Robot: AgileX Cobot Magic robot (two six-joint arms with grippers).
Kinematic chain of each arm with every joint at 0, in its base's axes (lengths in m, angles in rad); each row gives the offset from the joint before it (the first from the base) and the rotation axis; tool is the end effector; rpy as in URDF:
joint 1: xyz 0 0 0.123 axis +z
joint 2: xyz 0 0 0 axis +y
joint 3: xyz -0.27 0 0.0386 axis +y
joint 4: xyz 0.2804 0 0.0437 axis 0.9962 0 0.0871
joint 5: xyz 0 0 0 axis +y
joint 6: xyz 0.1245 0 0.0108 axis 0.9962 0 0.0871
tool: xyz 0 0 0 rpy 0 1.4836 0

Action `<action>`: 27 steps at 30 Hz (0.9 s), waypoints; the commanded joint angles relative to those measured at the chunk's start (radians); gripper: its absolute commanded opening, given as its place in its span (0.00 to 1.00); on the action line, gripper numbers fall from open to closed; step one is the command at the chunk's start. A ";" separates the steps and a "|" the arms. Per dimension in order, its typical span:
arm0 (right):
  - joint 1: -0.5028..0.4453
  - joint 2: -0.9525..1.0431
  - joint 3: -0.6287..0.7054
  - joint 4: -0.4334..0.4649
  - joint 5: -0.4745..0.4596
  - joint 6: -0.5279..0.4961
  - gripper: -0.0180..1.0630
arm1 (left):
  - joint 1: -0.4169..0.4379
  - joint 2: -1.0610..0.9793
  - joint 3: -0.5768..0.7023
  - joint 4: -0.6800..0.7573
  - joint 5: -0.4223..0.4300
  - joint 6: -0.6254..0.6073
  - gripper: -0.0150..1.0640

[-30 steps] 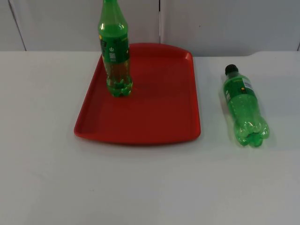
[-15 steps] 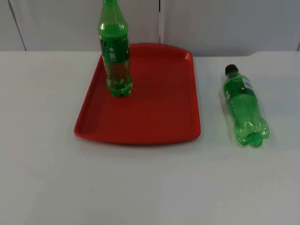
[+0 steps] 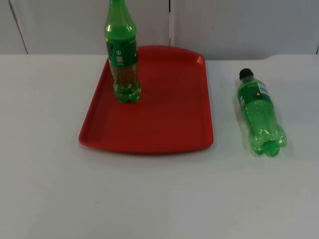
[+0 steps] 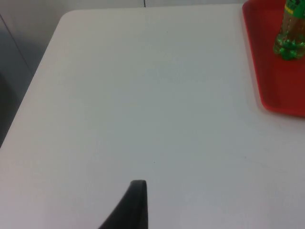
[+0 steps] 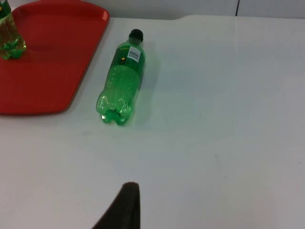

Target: Place the bottle upright on the tray.

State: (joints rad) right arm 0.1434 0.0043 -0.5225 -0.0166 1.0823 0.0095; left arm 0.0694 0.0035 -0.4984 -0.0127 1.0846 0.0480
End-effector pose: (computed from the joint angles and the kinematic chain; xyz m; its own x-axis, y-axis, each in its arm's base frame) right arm 0.0627 0.0072 0.2822 -0.4545 -0.0639 -0.8885 -0.1292 0.9916 -0.0052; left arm 0.0656 0.0031 0.2739 -0.4825 0.0086 -0.8758 -0.0393 0.9987 0.0315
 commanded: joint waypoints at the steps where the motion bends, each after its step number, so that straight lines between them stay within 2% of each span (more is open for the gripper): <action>1: -0.004 -0.004 0.006 -0.001 -0.004 -0.002 0.99 | 0.001 -0.003 0.004 0.004 -0.011 0.000 0.99; 12: -0.004 0.008 -0.013 -0.004 -0.007 -0.002 0.98 | 0.001 -0.003 0.004 0.004 -0.011 0.000 0.99; 22: -0.004 0.345 -0.204 -0.001 -0.008 -0.002 0.98 | 0.001 -0.003 0.004 0.004 -0.011 0.000 0.99; 26: -0.004 0.606 -0.351 -0.001 -0.008 -0.002 0.98 | 0.001 -0.003 0.004 0.004 -0.011 0.000 0.99; 27: -0.004 0.606 -0.351 -0.001 -0.008 -0.002 0.98 | 0.001 -0.003 0.004 0.004 -0.011 0.000 0.99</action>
State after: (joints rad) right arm 0.1434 0.5519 -0.8416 -0.0166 1.0840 0.0095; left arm 0.0694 0.0035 -0.4984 -0.0127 1.0846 0.0480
